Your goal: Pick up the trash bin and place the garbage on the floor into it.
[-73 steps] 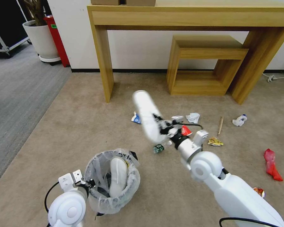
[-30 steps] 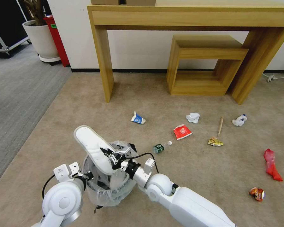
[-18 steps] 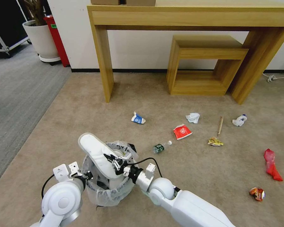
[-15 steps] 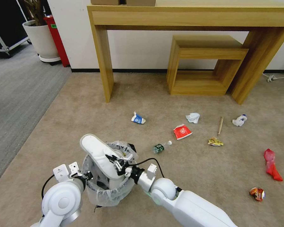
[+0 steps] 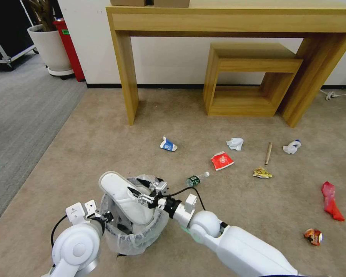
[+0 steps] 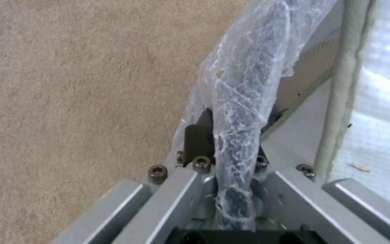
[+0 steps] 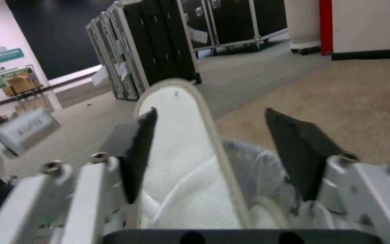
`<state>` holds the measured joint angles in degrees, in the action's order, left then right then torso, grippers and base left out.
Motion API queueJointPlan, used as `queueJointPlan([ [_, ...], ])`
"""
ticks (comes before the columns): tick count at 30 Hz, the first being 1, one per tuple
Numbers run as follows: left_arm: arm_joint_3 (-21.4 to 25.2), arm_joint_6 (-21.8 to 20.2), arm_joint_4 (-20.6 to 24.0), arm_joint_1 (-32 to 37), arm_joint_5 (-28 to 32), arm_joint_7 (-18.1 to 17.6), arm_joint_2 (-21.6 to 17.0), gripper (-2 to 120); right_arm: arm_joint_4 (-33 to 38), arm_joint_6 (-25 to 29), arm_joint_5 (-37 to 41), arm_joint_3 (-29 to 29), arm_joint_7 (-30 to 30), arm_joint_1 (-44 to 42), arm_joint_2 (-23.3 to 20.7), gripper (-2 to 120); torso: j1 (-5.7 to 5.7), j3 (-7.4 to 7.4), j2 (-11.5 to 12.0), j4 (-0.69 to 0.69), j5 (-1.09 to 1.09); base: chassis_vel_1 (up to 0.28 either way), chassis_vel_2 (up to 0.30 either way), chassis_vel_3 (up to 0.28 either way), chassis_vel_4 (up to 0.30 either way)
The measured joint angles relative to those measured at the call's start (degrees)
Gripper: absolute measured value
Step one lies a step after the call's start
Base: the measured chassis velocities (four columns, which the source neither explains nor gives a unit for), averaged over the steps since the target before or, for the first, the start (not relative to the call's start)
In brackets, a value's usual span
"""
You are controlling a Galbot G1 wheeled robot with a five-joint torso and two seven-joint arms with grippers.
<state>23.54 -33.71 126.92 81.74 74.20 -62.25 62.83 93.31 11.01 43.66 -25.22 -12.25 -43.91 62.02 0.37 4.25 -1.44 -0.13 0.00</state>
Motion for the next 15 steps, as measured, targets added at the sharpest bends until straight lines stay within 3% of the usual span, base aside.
queueJointPlan([
  [5,1.0,-0.2,0.0,0.2,-0.7,0.8,-0.3,0,2.5,-0.2,1.2,2.1,0.0,0.1,-1.5,90,0.00,0.00,0.0,0.00,0.01,0.000,0.000,0.000,0.000],
  [8,1.6,-0.2,0.3,0.4,-1.2,2.2,-0.6,0,3.6,-0.2,2.0,3.3,0.3,0.0,-1.8,97,0.00,0.00,0.0,0.00,0.01,0.000,0.000,0.000,0.000],
  [15,3.3,-0.4,-0.1,1.4,-6.6,7.3,-1.6,0,5.5,-0.4,3.6,7.5,0.8,0.1,-3.1,100,0.00,0.00,0.0,0.01,0.00,0.000,0.000,0.000,0.000],
])
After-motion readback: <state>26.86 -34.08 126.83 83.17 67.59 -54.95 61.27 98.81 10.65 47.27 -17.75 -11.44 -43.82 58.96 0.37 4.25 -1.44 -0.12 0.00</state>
